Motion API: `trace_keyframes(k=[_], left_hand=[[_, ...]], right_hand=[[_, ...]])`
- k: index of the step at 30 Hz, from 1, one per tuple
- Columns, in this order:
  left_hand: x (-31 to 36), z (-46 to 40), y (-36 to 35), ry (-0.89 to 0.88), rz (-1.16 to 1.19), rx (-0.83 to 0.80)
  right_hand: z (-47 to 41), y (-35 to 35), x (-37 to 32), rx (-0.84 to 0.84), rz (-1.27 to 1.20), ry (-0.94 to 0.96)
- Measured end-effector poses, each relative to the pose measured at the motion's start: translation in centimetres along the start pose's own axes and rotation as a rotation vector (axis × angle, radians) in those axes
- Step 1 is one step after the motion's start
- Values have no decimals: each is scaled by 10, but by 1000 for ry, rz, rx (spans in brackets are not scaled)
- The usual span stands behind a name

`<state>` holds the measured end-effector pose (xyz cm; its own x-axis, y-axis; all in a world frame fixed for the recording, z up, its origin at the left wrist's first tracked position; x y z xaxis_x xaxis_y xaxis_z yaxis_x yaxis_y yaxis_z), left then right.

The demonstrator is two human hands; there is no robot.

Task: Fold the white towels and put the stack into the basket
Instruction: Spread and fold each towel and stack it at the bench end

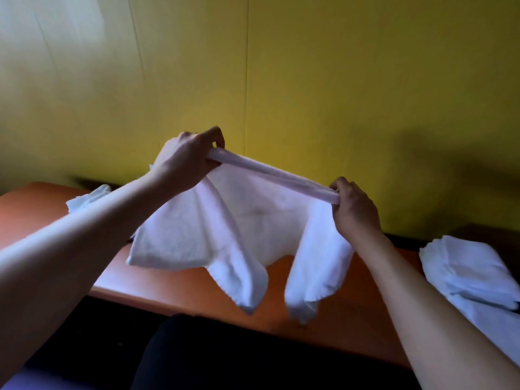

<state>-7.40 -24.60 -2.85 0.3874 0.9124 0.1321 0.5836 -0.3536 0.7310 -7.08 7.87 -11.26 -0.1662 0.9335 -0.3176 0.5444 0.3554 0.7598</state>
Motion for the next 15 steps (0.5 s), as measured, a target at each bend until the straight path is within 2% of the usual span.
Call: trace_keyframes(k=[5,7,11,15], left_hand=[[-19,-1,6,0,27,31],[-34,3,7,47,5,49],[-55,20,7,110,-101,69],[-68,37,-1,204,-156,-33]], right_hand=[[-6,39,42,-32,142,-148],[-7,49,60,-118,209,-175],[0,66,82,-357,449,-114],[12,88,90,-441,556,-72]])
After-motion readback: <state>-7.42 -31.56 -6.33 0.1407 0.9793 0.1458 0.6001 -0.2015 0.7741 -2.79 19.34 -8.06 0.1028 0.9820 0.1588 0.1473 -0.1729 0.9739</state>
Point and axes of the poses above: each hand's wrist, its own z-axis away from the middle knuckle, its own y-axis out of the back of the hand, x = y × z, the point moved 3 cm from there along -z, towards the middle knuckle, and after that the axes turned 2 degrees about x, right-handed, at the moved point
